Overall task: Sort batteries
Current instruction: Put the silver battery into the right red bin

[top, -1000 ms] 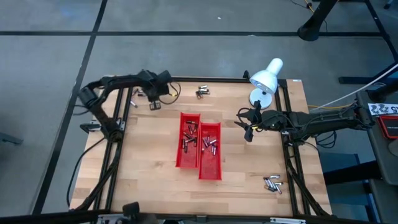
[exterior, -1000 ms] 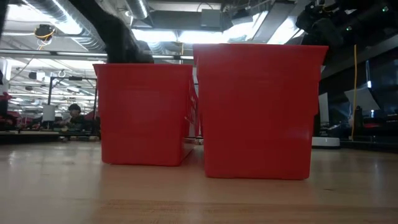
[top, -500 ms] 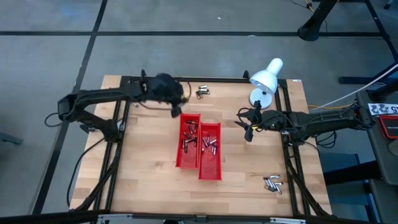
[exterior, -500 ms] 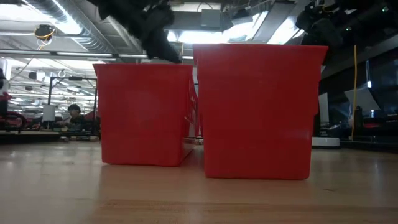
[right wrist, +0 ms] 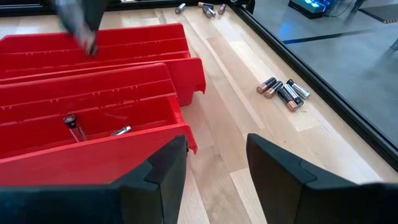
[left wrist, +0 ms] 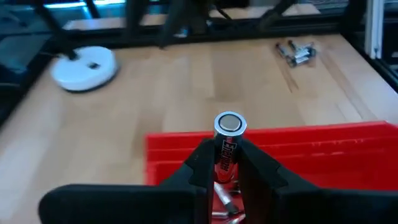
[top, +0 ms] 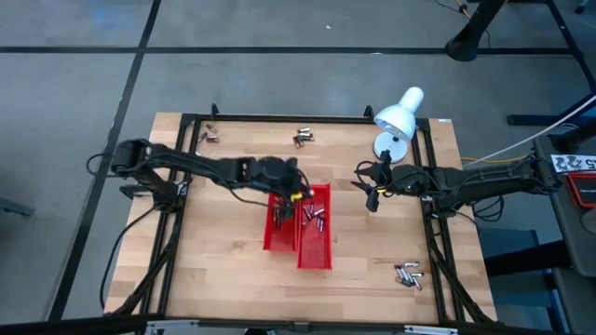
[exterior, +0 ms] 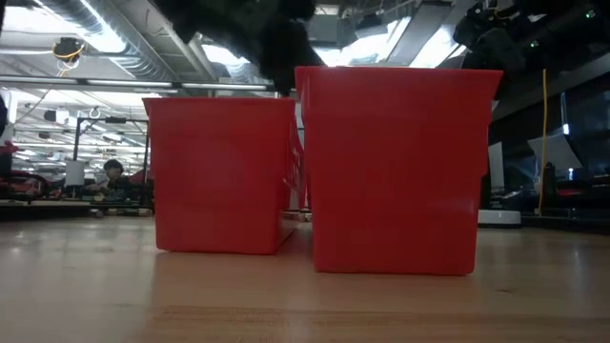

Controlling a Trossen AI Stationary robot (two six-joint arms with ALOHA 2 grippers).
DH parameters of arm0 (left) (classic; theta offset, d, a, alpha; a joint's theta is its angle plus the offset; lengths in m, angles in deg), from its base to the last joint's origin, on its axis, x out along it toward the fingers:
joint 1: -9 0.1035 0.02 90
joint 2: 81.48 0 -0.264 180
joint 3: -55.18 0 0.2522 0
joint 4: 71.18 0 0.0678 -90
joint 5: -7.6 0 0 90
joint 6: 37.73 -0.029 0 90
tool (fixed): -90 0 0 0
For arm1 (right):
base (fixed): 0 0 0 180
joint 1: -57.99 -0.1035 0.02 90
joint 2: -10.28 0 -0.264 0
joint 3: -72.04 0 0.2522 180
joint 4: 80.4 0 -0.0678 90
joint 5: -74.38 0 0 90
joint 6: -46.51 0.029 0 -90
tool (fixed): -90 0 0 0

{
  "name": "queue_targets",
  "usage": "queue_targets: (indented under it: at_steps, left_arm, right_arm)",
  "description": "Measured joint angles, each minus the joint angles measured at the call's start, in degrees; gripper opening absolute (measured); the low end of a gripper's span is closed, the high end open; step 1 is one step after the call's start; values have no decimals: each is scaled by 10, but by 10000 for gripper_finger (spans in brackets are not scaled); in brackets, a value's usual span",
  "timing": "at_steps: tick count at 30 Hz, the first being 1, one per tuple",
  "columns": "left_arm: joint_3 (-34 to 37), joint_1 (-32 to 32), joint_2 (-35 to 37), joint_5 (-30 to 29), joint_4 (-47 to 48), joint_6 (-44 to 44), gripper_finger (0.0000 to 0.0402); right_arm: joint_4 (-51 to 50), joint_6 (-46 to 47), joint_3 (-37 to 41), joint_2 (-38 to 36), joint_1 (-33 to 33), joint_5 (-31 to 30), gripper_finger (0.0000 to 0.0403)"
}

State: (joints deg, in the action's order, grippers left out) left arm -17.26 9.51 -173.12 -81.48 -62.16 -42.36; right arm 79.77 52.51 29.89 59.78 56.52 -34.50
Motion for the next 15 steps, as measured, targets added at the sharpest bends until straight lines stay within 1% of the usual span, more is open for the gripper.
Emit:
queue_targets:
  at_steps: [5,10,12,15]
  left_arm:
    - [-10,-21,-65,0,-8,2,35]
    - [-30,-30,-92,0,-4,1,43]
    - [-32,-33,-94,0,0,-7,44]
    - [-34,-39,-94,0,1,-13,47]
  right_arm:
    - [0,5,0,0,0,0,168]
    - [0,26,0,0,0,-12,168]
    - [0,26,0,0,0,-2,168]
    - [-5,19,-10,0,0,31,168]
